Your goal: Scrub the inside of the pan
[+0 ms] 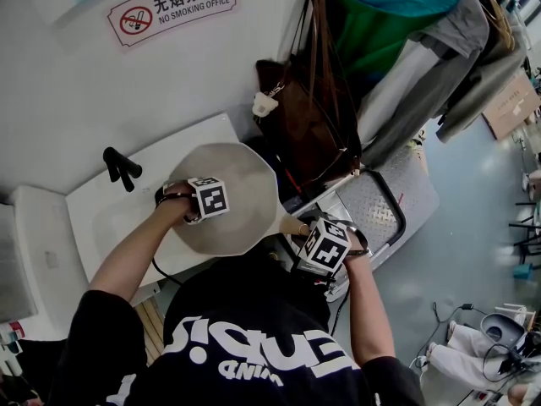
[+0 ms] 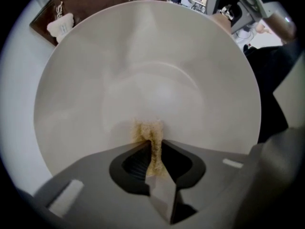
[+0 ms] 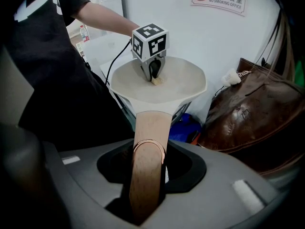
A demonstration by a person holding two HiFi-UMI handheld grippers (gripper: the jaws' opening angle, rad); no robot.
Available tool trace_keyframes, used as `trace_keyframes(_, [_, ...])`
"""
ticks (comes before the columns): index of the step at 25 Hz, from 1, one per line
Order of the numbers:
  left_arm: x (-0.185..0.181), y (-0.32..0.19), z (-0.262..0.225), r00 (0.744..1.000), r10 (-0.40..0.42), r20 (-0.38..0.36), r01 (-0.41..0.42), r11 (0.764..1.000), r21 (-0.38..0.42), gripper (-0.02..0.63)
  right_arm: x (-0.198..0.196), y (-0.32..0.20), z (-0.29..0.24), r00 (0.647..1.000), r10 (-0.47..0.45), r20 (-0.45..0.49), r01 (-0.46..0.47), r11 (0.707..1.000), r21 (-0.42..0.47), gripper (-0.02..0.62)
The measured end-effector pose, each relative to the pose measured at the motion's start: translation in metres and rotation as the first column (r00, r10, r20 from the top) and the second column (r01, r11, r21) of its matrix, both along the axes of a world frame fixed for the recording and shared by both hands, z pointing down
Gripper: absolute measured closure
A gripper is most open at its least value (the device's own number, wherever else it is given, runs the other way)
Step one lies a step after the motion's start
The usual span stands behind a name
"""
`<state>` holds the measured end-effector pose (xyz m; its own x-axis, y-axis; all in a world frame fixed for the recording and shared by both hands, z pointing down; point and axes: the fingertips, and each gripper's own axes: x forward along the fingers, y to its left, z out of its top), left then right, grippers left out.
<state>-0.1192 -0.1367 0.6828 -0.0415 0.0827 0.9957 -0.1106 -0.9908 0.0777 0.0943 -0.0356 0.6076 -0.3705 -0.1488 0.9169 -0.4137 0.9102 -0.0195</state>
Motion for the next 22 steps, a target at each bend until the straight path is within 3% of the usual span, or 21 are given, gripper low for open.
trace_keyframes(4, [-0.003, 0.022, 0.001, 0.999, 0.032, 0.021, -0.030, 0.996, -0.082, 0.541, 0.000, 0.001, 0.000, 1.000, 0.001, 0.003, -0.001, 1.000, -0.003, 0.436])
trace_keyframes(13, [0.007, 0.052, -0.002, 1.000, 0.025, 0.010, -0.024, 0.991, -0.130, 0.541, 0.000, 0.001, 0.001, 1.000, 0.002, 0.006, -0.002, 1.000, -0.001, 0.436])
trace_keyframes(22, [0.045, 0.078, -0.006, 0.997, 0.035, -0.075, -0.048, 0.981, -0.187, 0.541, 0.000, 0.001, 0.001, 1.000, 0.008, 0.006, -0.008, 1.000, -0.004, 0.436])
